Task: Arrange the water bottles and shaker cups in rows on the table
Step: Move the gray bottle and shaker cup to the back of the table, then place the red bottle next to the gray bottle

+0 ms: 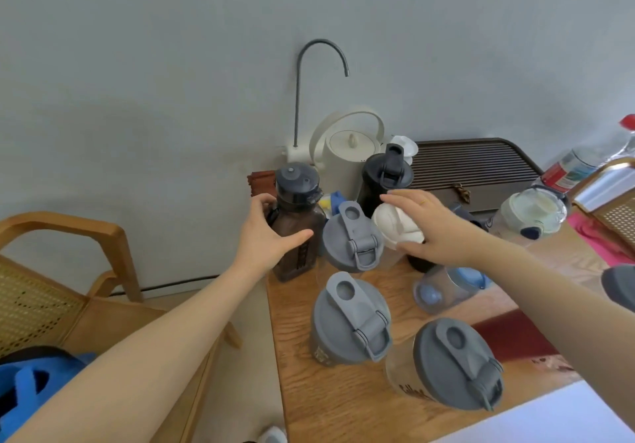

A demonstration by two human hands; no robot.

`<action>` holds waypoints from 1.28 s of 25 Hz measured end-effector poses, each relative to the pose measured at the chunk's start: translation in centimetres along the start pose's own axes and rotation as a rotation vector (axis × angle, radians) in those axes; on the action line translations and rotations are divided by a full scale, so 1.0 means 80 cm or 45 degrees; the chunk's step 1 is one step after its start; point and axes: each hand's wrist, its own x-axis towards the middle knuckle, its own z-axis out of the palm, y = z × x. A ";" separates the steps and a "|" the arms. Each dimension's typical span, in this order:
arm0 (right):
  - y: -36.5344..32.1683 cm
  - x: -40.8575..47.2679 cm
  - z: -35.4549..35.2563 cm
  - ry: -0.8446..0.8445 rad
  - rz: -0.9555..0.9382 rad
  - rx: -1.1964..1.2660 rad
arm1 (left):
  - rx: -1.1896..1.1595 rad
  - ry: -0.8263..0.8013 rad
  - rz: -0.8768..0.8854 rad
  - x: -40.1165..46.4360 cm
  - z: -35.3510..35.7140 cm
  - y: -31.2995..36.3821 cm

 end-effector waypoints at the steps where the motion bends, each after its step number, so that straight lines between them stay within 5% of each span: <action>1: 0.005 -0.008 -0.006 0.027 0.027 0.010 | -0.002 -0.020 0.009 -0.002 0.005 -0.001; 9: 0.003 -0.066 -0.016 0.201 0.163 0.265 | -0.052 -0.055 0.024 -0.021 0.003 0.019; 13: 0.006 -0.100 -0.023 0.241 0.118 0.212 | 0.199 0.298 0.623 -0.057 0.000 0.079; 18: 0.052 -0.176 -0.028 0.242 0.190 0.066 | 0.368 0.037 1.064 -0.122 0.060 0.153; 23: 0.103 -0.264 -0.003 0.214 0.482 0.326 | 0.450 -0.019 1.037 -0.178 0.134 0.171; 29: 0.104 -0.267 0.039 0.509 0.404 0.909 | 0.560 0.036 0.878 -0.238 0.161 0.170; 32: 0.091 -0.262 0.031 0.650 0.331 0.925 | 0.588 0.120 0.771 -0.259 0.142 0.169</action>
